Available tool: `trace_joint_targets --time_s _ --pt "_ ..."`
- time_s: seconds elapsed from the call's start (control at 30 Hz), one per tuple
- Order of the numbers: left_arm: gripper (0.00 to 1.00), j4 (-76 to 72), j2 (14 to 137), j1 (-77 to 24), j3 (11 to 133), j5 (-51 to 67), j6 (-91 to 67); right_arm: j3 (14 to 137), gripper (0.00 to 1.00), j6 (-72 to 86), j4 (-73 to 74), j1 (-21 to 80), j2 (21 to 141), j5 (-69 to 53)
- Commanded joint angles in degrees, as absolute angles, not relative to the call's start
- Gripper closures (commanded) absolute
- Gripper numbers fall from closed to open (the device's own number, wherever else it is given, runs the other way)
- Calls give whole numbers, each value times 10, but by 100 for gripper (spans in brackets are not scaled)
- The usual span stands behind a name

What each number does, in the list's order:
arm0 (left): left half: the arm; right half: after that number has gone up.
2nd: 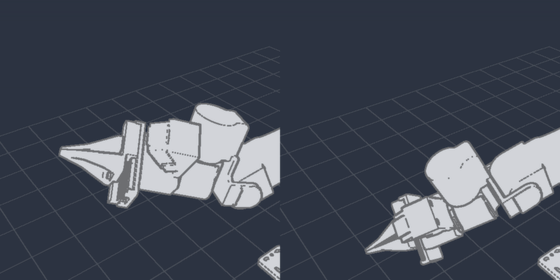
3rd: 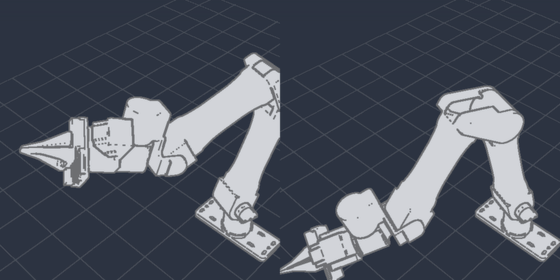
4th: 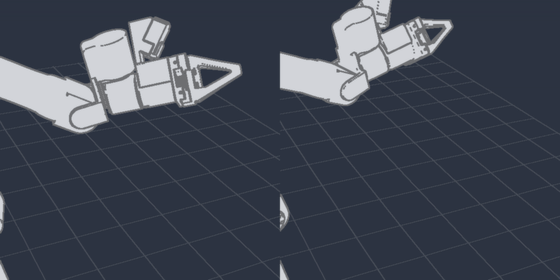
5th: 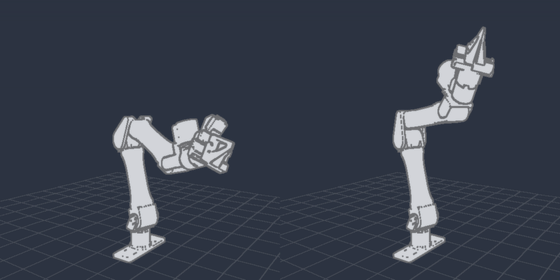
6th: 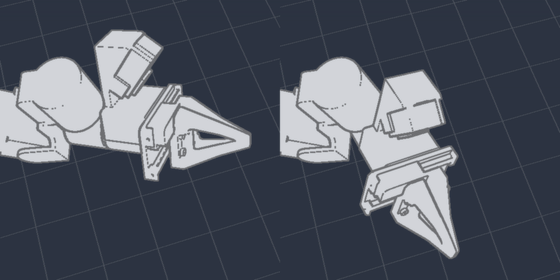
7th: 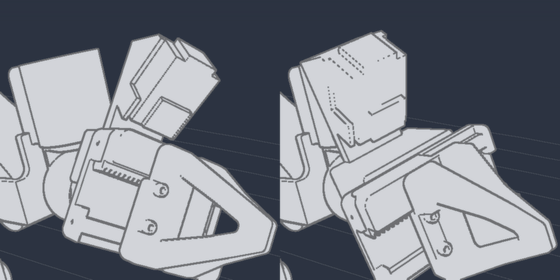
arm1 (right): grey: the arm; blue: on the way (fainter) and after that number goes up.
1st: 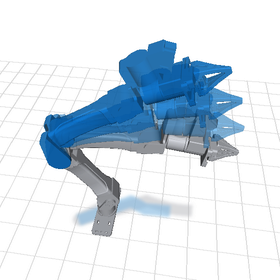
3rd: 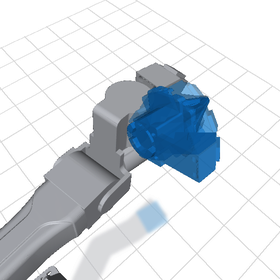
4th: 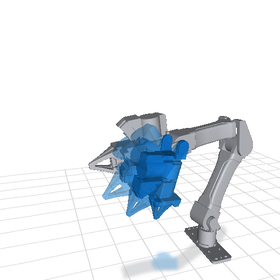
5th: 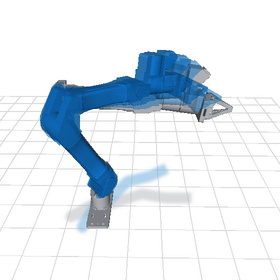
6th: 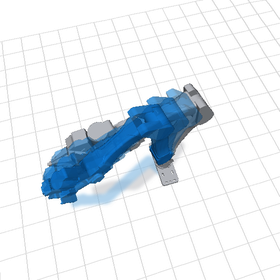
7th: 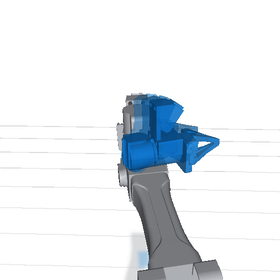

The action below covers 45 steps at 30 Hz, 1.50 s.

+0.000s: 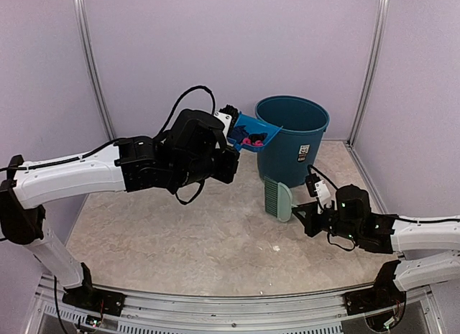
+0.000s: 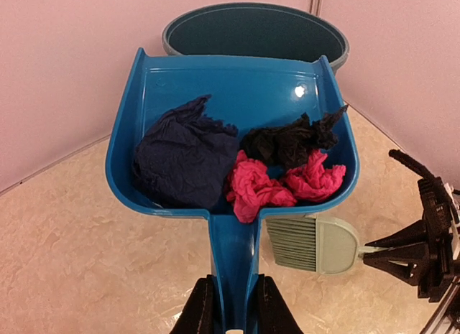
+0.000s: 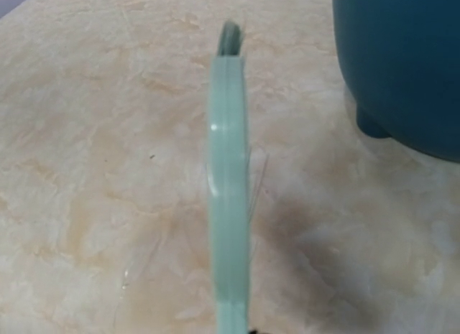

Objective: Sweep away the paper scraps from the table

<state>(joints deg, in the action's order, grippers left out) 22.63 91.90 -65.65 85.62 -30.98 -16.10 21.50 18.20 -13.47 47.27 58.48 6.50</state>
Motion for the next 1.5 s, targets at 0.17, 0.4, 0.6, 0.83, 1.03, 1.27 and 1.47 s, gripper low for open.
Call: trace_joint_targets --time_s 0.17,0.4,0.6,0.83,1.03,1.27,1.47 --pt "100 242 986 -626 964 -273 -101 191 100 191 -171 476 563 72" --pt "100 237 1024 -605 1034 -256 -72 184 100 195 -176 477 564 69" --pt "100 237 1064 -596 1100 -266 -30 181 100 196 -183 476 572 62" --pt "100 224 1124 -580 1166 -277 24 176 100 203 -194 476 584 43" --pt "100 203 1173 -561 1212 -259 63 170 100 213 -200 477 589 25" --pt "100 136 1224 -549 1228 -253 139 163 100 209 -214 477 591 1" --pt "100 80 1280 -545 1256 -296 217 150 100 205 -229 478 574 -36"
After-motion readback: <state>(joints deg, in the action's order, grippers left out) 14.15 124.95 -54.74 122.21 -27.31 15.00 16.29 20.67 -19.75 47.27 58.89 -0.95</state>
